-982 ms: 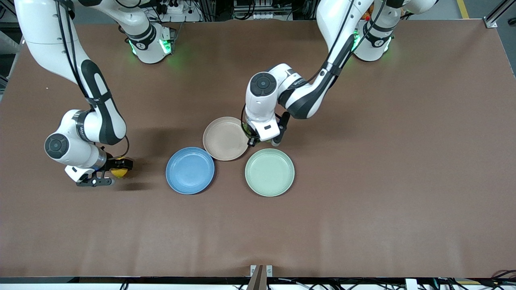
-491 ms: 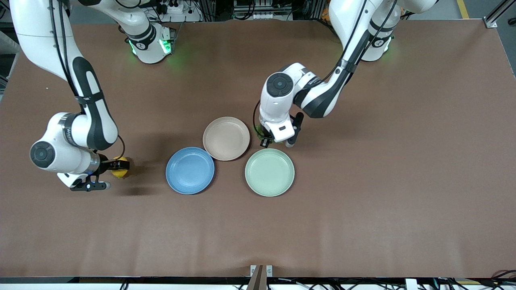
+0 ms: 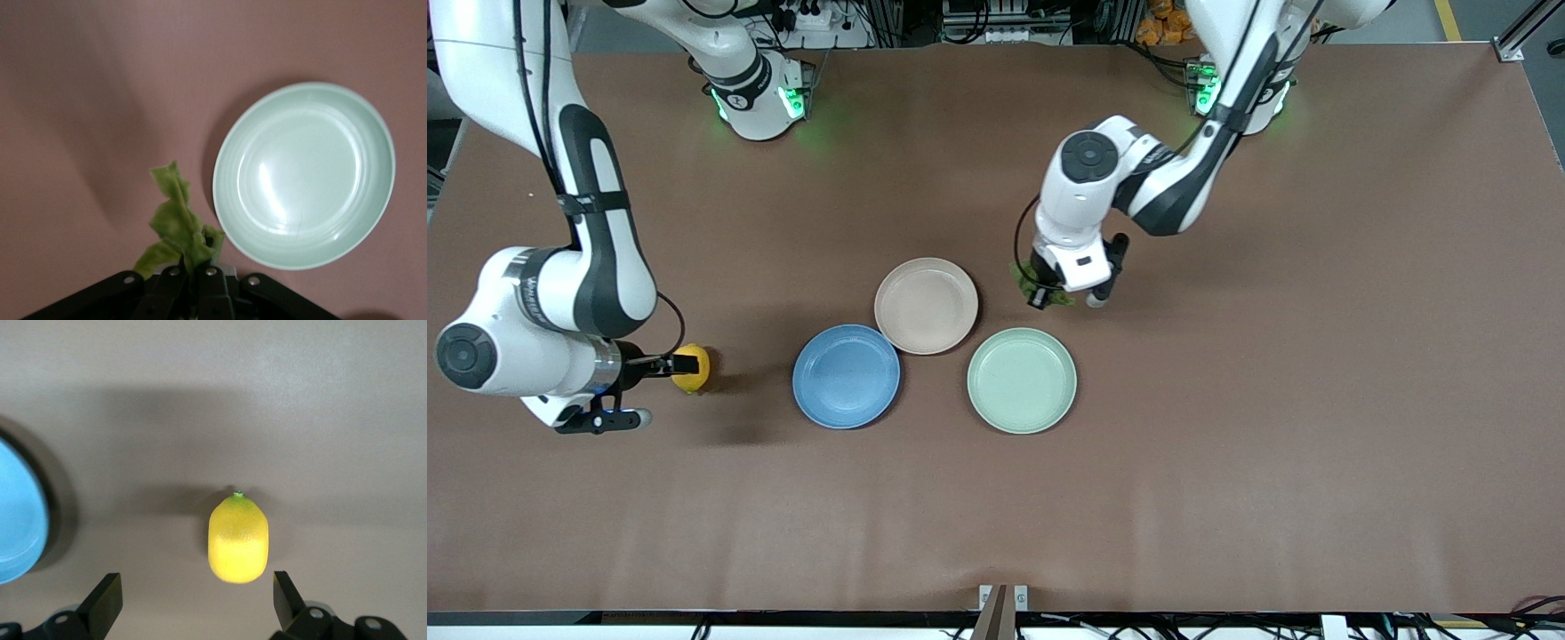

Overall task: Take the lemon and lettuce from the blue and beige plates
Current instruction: 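Lower the lemon beside the blue plate while the left gripper carries lettuce, then retract the right arm to rest while the left gripper carries lettuce outward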

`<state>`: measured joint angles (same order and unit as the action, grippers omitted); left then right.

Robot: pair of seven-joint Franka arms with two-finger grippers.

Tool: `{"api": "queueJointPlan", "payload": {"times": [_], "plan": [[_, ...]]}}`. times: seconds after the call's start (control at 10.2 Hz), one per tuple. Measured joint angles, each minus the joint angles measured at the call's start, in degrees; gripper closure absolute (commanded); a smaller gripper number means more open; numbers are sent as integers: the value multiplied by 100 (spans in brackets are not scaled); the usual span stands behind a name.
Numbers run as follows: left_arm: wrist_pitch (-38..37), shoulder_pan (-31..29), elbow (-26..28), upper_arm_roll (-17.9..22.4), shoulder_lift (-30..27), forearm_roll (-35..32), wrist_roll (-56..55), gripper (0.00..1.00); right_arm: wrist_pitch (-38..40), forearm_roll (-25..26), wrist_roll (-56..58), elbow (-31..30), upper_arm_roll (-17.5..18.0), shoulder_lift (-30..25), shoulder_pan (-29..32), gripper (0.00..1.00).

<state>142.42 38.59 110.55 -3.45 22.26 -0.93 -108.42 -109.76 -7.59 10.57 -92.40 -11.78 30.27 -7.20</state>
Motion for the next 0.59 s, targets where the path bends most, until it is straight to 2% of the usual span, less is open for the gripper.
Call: {"api": "queueJointPlan", "payload": {"times": [0.29,0.59], "plan": [[8,-325,280,0,-202,0,404,100,811,0,0,590,-4,-18,1,0],[22,-708,520,-5,-405,0,936,100,1132,0,0,792,-23,-129,15,0]]}}
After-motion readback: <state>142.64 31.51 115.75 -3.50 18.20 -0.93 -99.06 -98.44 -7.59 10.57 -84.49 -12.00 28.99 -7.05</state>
